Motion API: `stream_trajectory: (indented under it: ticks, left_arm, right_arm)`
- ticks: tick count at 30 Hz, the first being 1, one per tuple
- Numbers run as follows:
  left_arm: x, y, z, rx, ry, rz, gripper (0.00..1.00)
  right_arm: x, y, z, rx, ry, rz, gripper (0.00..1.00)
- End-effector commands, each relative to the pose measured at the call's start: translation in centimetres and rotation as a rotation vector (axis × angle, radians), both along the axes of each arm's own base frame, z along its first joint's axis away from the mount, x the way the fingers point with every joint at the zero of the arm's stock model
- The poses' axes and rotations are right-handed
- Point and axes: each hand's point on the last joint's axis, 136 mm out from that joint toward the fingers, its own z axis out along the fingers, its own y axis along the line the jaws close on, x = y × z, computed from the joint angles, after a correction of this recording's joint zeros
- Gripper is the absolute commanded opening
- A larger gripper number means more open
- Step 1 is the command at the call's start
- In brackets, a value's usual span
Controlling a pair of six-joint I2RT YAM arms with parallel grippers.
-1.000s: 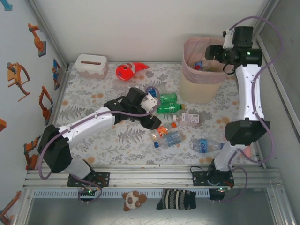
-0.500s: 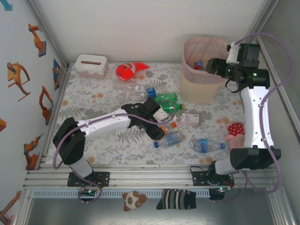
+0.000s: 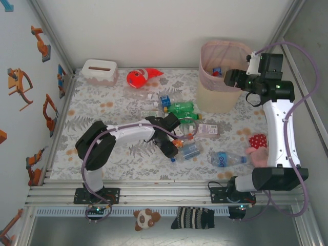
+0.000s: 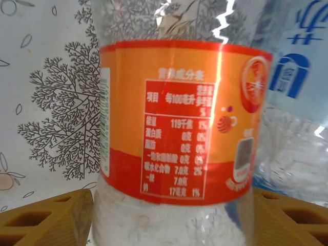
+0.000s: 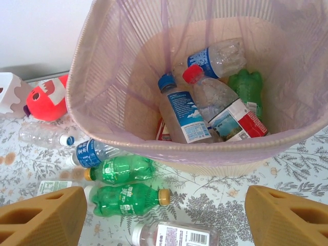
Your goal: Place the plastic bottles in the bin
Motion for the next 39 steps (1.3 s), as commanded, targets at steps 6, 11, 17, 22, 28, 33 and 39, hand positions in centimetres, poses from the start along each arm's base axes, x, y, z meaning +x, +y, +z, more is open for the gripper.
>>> stream_trajectory:
  ticks: [6, 11, 17, 22, 28, 33, 39]
  left_arm:
    - [0.9, -0.3, -1.1, 0.013, 0.014, -0.019, 0.70]
    - [0.9, -0.1, -1.5, 0.020, 0.021, -0.019, 0.66]
    - [0.7, 0.4, -1.7, 0.026, 0.035, -0.027, 0.61]
    - [0.8, 0.8, -0.6, 0.002, 0.028, -0.010, 0.56]
    - [1.6, 0.6, 2.9, -0.088, -0.011, 0.024, 0.55]
    - [2.1, -0.1, 7.0, -0.222, -0.035, 0.061, 0.55]
    - [3.1, -1.5, 13.9, -0.456, -0.085, 0.088, 0.55]
  right_arm:
    - [-0.5, 0.3, 0.6, 0.027, -0.016, 0.003, 0.79]
    - [-0.6, 0.3, 0.5, 0.023, -0.017, 0.000, 0.79]
    - [-0.9, 0.2, 0.7, 0.023, -0.025, -0.002, 0.79]
    - [-1.0, 0.3, 1.4, 0.036, -0.049, -0.005, 0.78]
    - [-1.1, 1.6, 2.5, 0.091, -0.091, 0.027, 0.78]
    - [-1.5, 3.5, 3.8, 0.162, -0.143, 0.097, 0.78]
    - [-2.5, 6.5, 6.5, 0.278, -0.276, 0.225, 0.78]
